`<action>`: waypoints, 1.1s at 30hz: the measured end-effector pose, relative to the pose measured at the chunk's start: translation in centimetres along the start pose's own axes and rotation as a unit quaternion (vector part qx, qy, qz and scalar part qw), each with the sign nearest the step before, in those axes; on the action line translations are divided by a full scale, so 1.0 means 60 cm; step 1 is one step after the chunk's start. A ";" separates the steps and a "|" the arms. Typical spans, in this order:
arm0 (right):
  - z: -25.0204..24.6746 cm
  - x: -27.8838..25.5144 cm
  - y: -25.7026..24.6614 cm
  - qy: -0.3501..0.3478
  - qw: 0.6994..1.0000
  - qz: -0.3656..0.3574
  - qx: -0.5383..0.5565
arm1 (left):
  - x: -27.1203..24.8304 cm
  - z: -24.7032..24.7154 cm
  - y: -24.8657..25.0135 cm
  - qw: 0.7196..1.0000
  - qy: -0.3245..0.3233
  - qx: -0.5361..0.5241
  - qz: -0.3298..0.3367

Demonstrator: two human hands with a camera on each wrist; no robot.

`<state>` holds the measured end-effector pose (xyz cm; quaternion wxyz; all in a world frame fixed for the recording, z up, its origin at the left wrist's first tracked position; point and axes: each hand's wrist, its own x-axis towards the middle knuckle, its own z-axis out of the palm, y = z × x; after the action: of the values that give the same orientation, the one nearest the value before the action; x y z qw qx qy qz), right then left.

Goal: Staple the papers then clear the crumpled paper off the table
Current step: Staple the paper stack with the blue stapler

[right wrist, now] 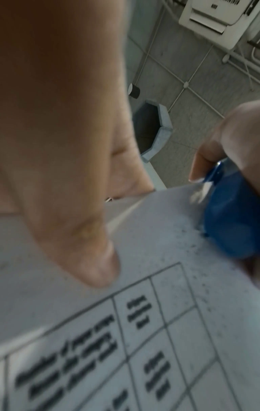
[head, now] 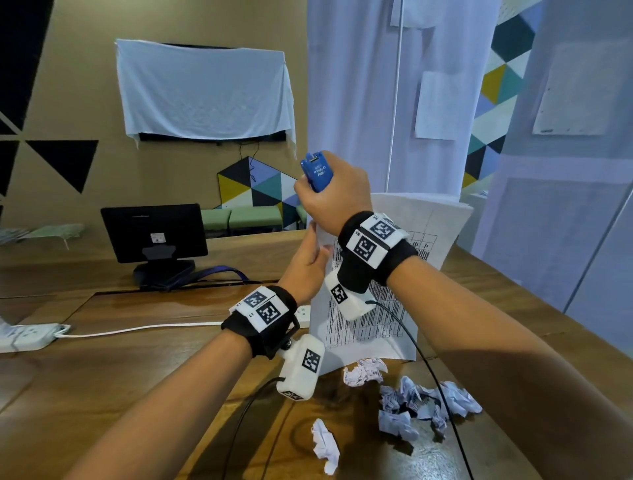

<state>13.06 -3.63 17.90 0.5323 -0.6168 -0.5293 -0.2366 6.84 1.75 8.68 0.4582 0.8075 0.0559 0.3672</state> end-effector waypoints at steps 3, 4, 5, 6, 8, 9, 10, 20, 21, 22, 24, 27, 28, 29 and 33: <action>-0.004 -0.002 -0.002 0.002 1.000 -0.014 0.011 | 0.005 -0.001 -0.002 1.000 0.009 0.006 0.002; -0.005 -0.003 -0.003 0.002 1.000 -0.018 0.010 | 0.005 -0.001 -0.001 1.000 0.010 0.006 0.000; -0.005 -0.002 -0.003 0.002 1.000 -0.018 0.009 | 0.007 0.000 -0.002 1.000 0.008 0.005 -0.002; -0.006 -0.002 -0.002 0.001 1.000 -0.016 0.009 | 0.007 0.001 -0.001 1.000 0.006 0.001 -0.003; -0.007 0.000 0.001 -0.003 1.000 -0.008 0.004 | 0.005 0.004 0.000 1.000 0.000 -0.003 -0.005; -0.007 0.001 0.003 -0.004 1.000 -0.002 -0.002 | 0.005 0.006 0.000 1.000 -0.003 -0.007 -0.005; -0.007 0.002 0.005 -0.005 1.000 0.004 -0.009 | 0.005 0.007 -0.001 1.000 -0.006 -0.010 -0.005; -0.012 0.021 0.001 0.000 0.999 0.051 -0.004 | 0.015 0.006 0.011 1.000 0.009 -0.012 -0.026; -0.019 0.023 0.002 0.006 0.997 0.072 0.013 | 0.017 0.006 0.011 0.999 0.013 -0.011 -0.029; -0.026 0.024 0.005 0.016 0.995 0.096 0.037 | 0.018 0.007 0.012 0.999 0.015 -0.011 -0.030; -0.042 0.027 0.007 0.061 0.980 0.153 0.114 | 0.019 0.007 0.018 0.999 0.011 -0.010 -0.040; -0.072 0.032 0.011 0.155 0.920 0.242 0.264 | 0.015 0.008 0.031 0.998 0.019 -0.014 -0.053; -0.082 0.035 0.015 0.179 0.899 0.266 0.299 | 0.014 0.008 0.035 0.998 0.022 -0.018 -0.058; -0.094 0.035 0.017 0.197 0.880 0.282 0.328 | 0.014 0.007 0.037 0.997 0.025 -0.024 -0.062; -0.149 0.027 0.048 0.247 0.832 0.318 0.381 | 0.019 0.001 0.038 0.996 0.031 -0.046 -0.069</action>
<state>18.62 -10.72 21.02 0.8843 -0.4202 -0.2026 0.0217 7.16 0.89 11.06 0.5167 0.7685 0.1085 0.3615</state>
